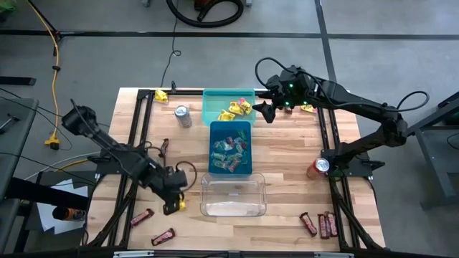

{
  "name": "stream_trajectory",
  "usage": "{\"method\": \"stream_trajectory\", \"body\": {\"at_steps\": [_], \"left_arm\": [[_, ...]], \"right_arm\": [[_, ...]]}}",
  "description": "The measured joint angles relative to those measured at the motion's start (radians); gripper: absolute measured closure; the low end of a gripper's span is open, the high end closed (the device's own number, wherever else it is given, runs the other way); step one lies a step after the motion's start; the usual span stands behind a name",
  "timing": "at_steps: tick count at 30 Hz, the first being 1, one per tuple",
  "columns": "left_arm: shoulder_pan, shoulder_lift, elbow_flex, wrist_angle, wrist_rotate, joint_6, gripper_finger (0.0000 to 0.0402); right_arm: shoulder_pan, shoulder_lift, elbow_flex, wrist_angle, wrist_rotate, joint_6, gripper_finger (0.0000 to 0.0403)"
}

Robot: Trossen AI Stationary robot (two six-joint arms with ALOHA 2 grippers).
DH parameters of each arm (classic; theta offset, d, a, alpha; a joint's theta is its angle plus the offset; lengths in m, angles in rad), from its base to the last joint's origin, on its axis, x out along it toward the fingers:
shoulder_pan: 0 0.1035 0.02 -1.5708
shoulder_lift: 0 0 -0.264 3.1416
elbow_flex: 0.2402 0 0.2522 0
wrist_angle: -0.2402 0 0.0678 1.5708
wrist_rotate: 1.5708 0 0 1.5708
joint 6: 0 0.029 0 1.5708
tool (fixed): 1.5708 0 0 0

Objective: Sort candy
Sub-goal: Put the yellow candy into the light blue bin

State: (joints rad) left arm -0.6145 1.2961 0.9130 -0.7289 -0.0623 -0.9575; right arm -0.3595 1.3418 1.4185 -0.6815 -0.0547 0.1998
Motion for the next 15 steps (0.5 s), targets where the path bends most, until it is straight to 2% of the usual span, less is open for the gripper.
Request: {"method": "stream_trajectory", "body": {"at_steps": [6,10,15], "left_arm": [[-0.037,0.127,0.016,-0.005,-0.010,0.127,0.0168],[-0.061,0.211,0.016,-0.041,-0.041,0.156,0.0158],[-0.068,0.292,0.016,-0.046,-0.042,0.110,0.0159]], "right_arm": [[0.000,0.000,0.000,-0.009,0.000,0.000,0.0121],[0.000,0.000,0.000,-0.026,0.000,0.001,0.0121],[0.000,0.000,0.000,-0.037,0.003,0.001,0.0121]]}}
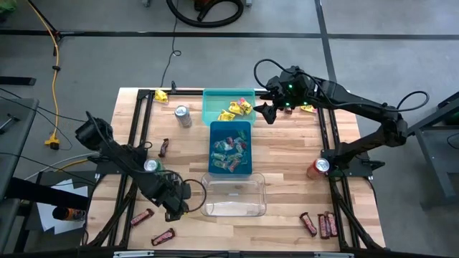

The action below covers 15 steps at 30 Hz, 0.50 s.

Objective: Sort candy
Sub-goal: Put the yellow candy into the light blue bin

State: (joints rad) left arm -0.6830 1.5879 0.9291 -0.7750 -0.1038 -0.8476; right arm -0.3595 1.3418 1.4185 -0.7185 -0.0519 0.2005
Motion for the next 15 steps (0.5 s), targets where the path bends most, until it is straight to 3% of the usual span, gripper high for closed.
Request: {"method": "stream_trajectory", "body": {"at_steps": [9,12,15], "left_arm": [[0.010,0.124,0.006,0.031,0.097,-0.106,0.0170],[0.013,0.113,0.008,0.045,0.103,-0.117,0.0231],[0.030,0.063,0.020,0.029,0.098,-0.120,0.0345]], "right_arm": [[0.000,0.000,0.000,-0.004,0.052,0.000,0.0121],[0.000,0.000,0.000,-0.004,0.052,0.000,0.0121],[0.000,0.000,0.000,-0.004,0.053,-0.019,0.0121]]}}
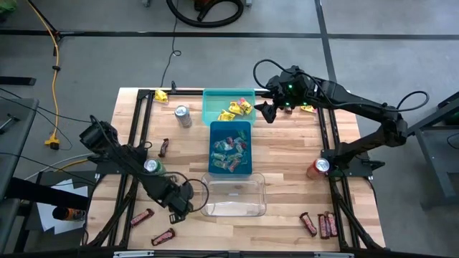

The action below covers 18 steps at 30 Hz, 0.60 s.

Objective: Sort candy
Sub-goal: Put the yellow candy into the light blue bin

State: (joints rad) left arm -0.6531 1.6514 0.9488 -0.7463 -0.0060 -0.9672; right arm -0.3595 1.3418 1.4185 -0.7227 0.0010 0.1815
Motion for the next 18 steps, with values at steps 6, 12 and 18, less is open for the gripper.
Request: {"method": "stream_trajectory", "body": {"at_steps": [6,12,18], "left_arm": [[0.097,-0.228,0.068,-0.002,-0.109,0.048,0.0386],[0.277,-0.424,0.175,0.040,-0.448,0.235,0.0398],[0.587,-0.460,0.177,0.210,-0.453,0.545,0.0401]], "right_arm": [[0.000,-0.001,0.000,0.001,0.001,-0.098,0.0121],[0.000,-0.002,0.000,0.001,-0.002,-0.180,0.0121],[0.000,-0.002,0.000,0.013,-0.006,-0.225,0.0121]]}}
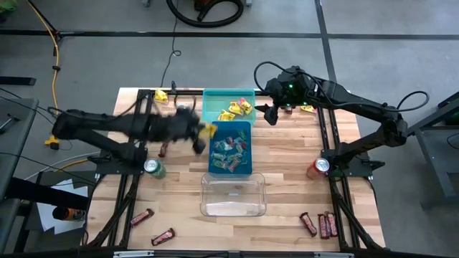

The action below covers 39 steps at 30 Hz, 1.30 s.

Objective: Sort candy
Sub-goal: Put the yellow candy into the light blue bin, then put the brown candy into the transparent bin

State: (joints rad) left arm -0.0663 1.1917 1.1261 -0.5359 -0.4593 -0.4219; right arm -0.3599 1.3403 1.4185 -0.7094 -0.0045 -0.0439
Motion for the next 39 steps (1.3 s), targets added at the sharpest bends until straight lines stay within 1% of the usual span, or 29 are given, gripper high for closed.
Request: {"method": "stream_trajectory", "body": {"at_steps": [4,8,11,13,17,20,23,25,30,34,36,39], "left_arm": [[0.233,0.066,-0.001,0.109,0.164,0.189,0.0401],[0.441,0.180,-0.001,0.292,0.403,0.353,0.0401],[0.562,0.276,-0.001,0.418,0.563,0.413,0.0401],[0.620,0.332,-0.001,0.471,0.617,0.415,0.0401],[0.685,0.408,-0.001,0.496,0.631,0.388,0.0393],[0.704,0.443,-0.001,0.490,0.635,0.397,0.0371],[0.710,0.449,-0.001,0.481,0.636,0.386,0.0335],[0.709,0.449,-0.001,0.481,0.638,0.361,0.0304],[0.707,0.443,-0.001,0.478,0.654,0.235,0.0226],[0.707,0.442,-0.001,0.473,0.688,0.161,0.0184],[0.707,0.442,-0.001,0.473,0.710,0.122,0.0173],[0.706,0.442,-0.001,0.466,0.744,0.091,0.0168]], "right_arm": [[0.000,0.000,0.000,0.022,0.008,0.001,0.0121],[-0.001,0.000,0.000,0.043,0.081,0.042,0.0121],[-0.010,0.000,0.000,0.044,0.144,0.107,0.0121],[-0.020,0.000,0.000,0.044,0.172,0.168,0.0121],[-0.033,0.000,0.000,0.044,0.208,0.273,0.0121],[-0.034,-0.001,0.000,0.044,0.216,0.310,0.0121],[-0.033,-0.001,0.000,0.043,0.242,0.311,0.0121],[-0.040,-0.001,0.000,0.043,0.257,0.299,0.0121],[-0.082,-0.001,0.000,0.032,0.262,0.294,0.0121],[-0.123,-0.001,0.000,0.006,0.220,0.248,0.0121],[-0.144,-0.001,0.000,-0.009,0.180,0.223,0.0121],[-0.170,-0.001,0.000,-0.032,0.123,0.190,0.0121]]}}
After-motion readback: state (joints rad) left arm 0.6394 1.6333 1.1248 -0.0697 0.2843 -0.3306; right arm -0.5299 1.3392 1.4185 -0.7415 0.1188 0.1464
